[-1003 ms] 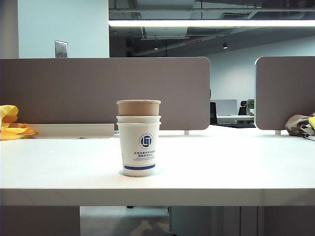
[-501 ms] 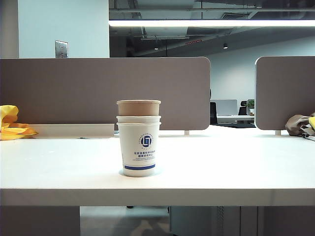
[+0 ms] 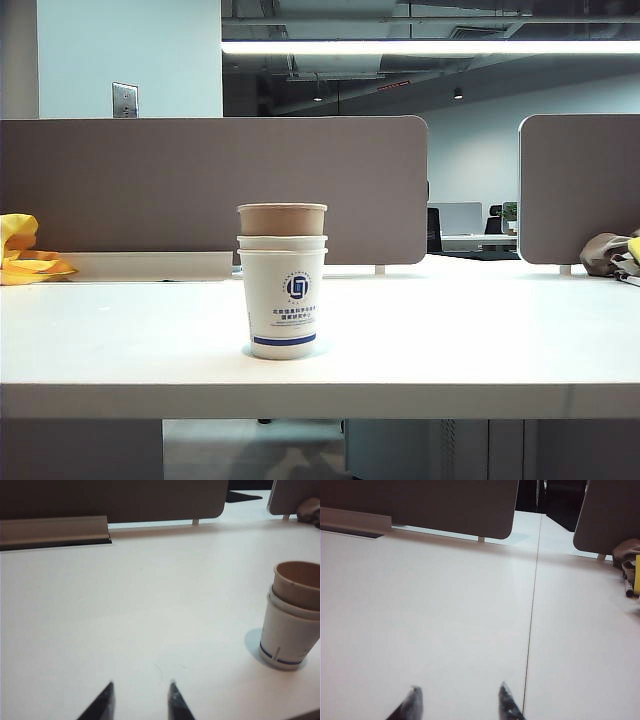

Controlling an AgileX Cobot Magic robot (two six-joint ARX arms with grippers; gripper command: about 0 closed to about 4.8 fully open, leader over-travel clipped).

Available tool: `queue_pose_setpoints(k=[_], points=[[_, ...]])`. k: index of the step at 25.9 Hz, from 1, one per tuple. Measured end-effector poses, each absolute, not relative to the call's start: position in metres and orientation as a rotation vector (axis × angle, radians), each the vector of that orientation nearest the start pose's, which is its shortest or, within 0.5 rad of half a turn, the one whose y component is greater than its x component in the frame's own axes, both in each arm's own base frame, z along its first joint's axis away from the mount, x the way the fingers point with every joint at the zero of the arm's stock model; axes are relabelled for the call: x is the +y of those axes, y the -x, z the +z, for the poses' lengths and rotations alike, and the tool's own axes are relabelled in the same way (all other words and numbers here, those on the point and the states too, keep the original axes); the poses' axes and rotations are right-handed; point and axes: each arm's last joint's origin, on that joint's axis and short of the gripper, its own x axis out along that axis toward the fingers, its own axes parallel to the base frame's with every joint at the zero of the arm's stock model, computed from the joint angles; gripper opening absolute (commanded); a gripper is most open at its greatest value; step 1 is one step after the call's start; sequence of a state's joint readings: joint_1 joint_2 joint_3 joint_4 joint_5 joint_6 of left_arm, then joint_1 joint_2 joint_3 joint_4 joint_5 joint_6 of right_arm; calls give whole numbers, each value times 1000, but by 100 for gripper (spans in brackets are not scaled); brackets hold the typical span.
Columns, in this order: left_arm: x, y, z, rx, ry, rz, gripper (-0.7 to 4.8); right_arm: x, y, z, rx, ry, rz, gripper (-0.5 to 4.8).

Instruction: Pick up all the paper cups on the table one by one and stack them together.

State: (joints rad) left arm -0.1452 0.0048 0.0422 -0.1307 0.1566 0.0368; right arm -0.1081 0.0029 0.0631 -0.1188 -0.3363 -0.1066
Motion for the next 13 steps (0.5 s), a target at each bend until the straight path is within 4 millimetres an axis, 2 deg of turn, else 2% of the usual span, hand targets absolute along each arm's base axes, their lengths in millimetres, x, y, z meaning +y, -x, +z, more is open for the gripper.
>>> queue_pose_setpoints(k=[5, 13], points=[[-18, -95, 154, 120, -36, -304, 138, 0, -93, 170, 58, 90, 232, 198], [-17, -95, 153, 125, -35, -289, 138, -5, -93, 165, 90, 81, 187, 198]])
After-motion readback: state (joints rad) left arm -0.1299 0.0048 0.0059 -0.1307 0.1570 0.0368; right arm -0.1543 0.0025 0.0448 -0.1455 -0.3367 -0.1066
